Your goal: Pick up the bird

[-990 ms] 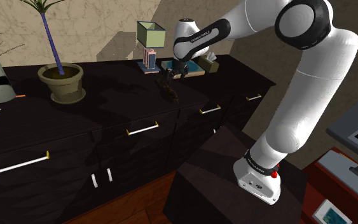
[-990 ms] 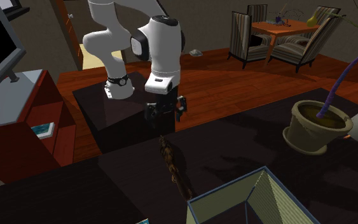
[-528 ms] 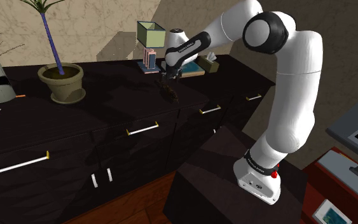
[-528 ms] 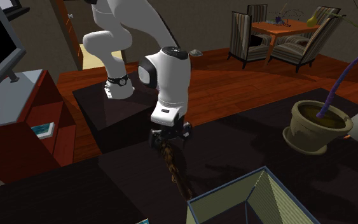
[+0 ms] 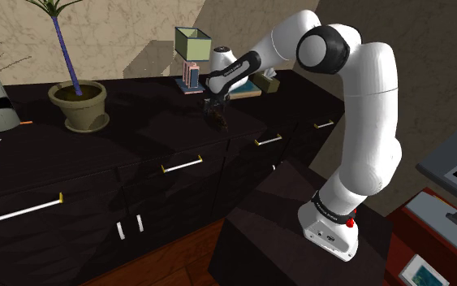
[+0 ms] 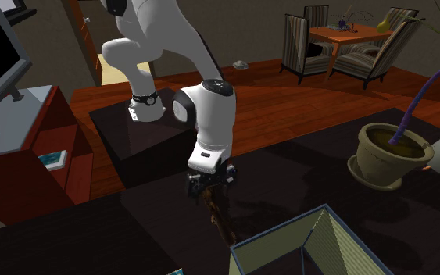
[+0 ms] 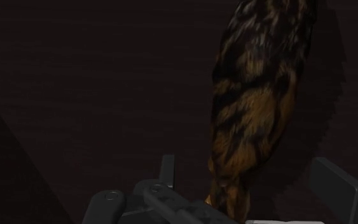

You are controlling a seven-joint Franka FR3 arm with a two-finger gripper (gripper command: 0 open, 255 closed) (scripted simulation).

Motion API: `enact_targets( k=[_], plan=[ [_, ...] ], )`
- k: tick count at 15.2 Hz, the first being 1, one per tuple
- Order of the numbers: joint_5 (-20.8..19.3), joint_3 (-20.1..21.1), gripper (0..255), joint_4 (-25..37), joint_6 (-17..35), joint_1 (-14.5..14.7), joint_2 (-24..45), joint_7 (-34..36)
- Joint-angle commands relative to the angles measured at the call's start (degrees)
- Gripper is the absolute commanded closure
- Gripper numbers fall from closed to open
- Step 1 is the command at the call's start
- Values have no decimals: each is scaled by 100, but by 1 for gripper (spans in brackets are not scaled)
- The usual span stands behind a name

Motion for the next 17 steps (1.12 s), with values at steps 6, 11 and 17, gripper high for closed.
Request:
enact_targets(
  k=[6, 11, 17],
  plan=[
    [-8, -4, 255, 8, 87, 3, 94, 17],
    [-8, -4, 255, 3, 86, 5, 89, 19],
    [15, 9, 255, 0, -168, -4, -172, -33]
  ],
)
